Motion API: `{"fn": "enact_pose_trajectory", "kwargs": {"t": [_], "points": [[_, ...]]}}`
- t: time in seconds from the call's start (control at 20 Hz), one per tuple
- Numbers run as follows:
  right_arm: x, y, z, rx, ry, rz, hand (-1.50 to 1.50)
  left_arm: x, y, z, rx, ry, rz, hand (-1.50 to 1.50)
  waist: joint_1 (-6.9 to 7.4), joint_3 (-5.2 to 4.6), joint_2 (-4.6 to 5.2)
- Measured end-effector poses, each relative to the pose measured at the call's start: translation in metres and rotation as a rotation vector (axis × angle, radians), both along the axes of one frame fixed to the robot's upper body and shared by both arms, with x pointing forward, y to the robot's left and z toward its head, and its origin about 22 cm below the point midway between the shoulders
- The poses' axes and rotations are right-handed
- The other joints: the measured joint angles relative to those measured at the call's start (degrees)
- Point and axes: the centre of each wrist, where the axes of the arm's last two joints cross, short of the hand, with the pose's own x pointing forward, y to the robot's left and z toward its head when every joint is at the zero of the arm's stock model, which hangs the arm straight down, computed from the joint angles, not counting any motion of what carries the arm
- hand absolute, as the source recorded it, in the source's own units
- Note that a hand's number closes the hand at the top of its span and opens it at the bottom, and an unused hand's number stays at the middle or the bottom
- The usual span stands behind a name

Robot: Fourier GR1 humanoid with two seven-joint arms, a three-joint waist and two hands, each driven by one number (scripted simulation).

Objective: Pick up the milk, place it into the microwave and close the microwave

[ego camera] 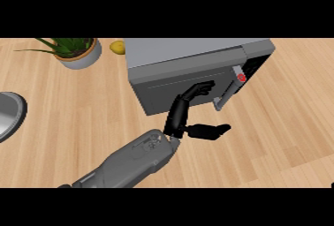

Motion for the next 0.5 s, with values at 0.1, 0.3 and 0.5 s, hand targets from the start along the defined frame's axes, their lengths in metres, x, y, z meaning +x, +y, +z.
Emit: {"fn": "enact_pose_trajectory", "kwargs": {"t": [0.1,0.3,0.5], "points": [[0.003,-0.003,0.011,-0.042,-0.041,-0.023,1.5,0.003,0.0,0.003,-0.023,0.006,0.026,-1.5,-0.25,-0.01,0.31],[0.008,-0.006,0.025,-0.098,-0.088,-0.051,1.5,0.0,-0.002,0.005,-0.061,0.01,0.046,-1.5,-0.45,0.03,0.73],[0.014,-0.007,0.034,-0.125,-0.124,-0.069,1.5,0.0,-0.004,0.007,-0.08,0.007,0.056,-1.5,-0.4,0.1,1.13]]}}
